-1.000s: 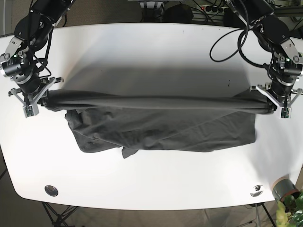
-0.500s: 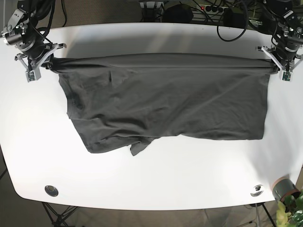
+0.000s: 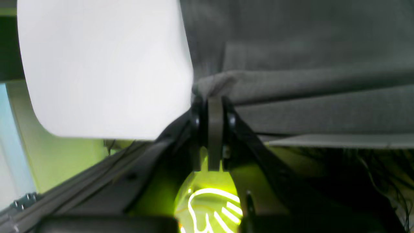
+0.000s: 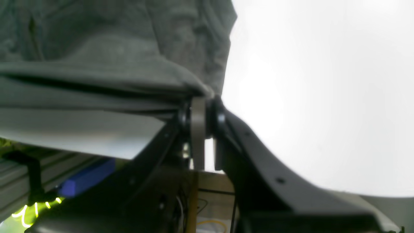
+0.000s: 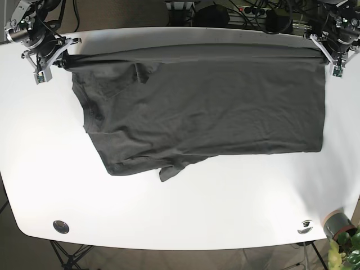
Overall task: Fold the T-shirt properly
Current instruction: 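Drag the held shirt edge with both grippers away from its body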
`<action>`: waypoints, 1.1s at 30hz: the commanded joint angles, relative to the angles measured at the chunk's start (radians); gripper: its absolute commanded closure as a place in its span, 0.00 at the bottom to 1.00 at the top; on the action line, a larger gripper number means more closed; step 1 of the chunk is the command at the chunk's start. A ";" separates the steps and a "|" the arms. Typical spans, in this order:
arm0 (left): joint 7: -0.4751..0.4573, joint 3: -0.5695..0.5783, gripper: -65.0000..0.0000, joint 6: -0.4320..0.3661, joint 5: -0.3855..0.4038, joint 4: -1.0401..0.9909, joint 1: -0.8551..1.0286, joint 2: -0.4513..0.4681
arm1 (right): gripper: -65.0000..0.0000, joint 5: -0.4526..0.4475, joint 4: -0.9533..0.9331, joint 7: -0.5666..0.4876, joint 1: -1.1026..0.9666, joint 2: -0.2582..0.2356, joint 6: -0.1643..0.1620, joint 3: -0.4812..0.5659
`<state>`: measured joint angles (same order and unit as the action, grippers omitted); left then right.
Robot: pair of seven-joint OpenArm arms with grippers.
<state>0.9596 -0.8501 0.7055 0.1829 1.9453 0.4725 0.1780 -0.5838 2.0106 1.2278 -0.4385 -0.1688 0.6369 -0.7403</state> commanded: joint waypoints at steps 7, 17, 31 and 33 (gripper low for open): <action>-0.009 -0.111 1.00 -0.007 -0.010 0.018 -0.110 -0.015 | 0.97 0.003 0.014 -0.021 0.077 -0.015 0.002 -0.006; -0.004 -0.080 1.00 -0.007 -0.018 0.015 -0.203 -0.008 | 0.97 0.006 -0.030 -0.019 0.151 -0.015 -0.007 0.051; -0.008 -0.062 1.00 -0.007 -0.018 -0.056 -0.235 0.036 | 0.97 0.006 -0.087 -0.021 0.182 -0.013 -0.007 0.058; -0.008 -0.062 1.00 -0.007 -0.018 -0.074 -0.245 0.047 | 0.96 0.006 -0.087 -0.021 0.182 -0.013 -0.007 0.058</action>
<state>0.9646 -0.9066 0.7082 0.1757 1.8702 0.2302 0.1970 -0.5812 1.9095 1.2243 -0.2626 -0.1658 0.6327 -0.6758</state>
